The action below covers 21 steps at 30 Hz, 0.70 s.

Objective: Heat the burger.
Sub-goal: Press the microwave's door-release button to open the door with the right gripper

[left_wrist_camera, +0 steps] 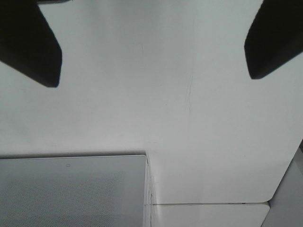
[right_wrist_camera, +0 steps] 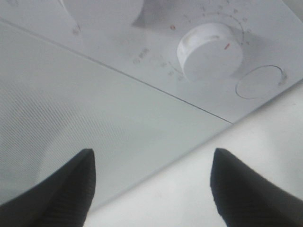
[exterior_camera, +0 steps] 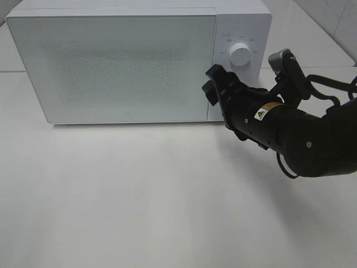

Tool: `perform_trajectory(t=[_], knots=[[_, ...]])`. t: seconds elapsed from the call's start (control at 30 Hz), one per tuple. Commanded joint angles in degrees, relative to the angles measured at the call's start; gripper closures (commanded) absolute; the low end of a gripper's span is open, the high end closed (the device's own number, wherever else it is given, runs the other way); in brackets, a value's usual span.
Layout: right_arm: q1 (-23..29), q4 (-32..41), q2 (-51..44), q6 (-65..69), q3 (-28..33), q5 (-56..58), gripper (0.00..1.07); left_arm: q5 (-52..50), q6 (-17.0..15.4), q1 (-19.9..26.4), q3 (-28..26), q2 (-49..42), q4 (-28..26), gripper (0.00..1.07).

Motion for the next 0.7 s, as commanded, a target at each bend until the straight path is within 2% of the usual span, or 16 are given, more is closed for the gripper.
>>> perform_trajectory(t=[0.03, 0.1, 0.17, 0.2, 0.33, 0.37, 0.43, 0.63, 0.7], knots=[[-0.3, 2.2, -2.0, -11.6, 0.1, 7.4, 0.40, 0.2, -0.2, 0.2, 0.1, -0.9, 0.2, 0.07], [-0.3, 3.7, -2.5, -15.9, 0.1, 9.5, 0.40, 0.2, -0.2, 0.2, 0.1, -0.9, 0.2, 0.07], [-0.3, 8.1, -3.6, -27.2, 0.1, 13.9, 0.40, 0.2, -0.2, 0.2, 0.1, -0.9, 0.2, 0.07], [-0.3, 8.1, -3.6, -27.2, 0.1, 13.9, 0.40, 0.2, -0.2, 0.2, 0.1, -0.9, 0.2, 0.07], [-0.3, 12.0, -5.8, -46.4, 0.1, 20.1, 0.40, 0.2, -0.2, 0.2, 0.1, -0.9, 0.2, 0.07], [-0.3, 12.0, -5.8, -46.4, 0.1, 20.1, 0.40, 0.2, -0.2, 0.2, 0.1, -0.9, 0.2, 0.07], [-0.3, 13.1, -6.7, -54.7, 0.1, 24.0, 0.40, 0.2, -0.2, 0.2, 0.1, -0.9, 0.2, 0.07], [-2.2, 13.2, -8.5, -60.3, 0.1, 30.5, 0.40, 0.2, -0.2, 0.2, 0.1, -0.9, 0.2, 0.07], [-5.3, 12.4, -10.1, -62.9, 0.1, 36.3, 0.40, 0.2, -0.2, 0.2, 0.1, -0.9, 0.2, 0.07]])
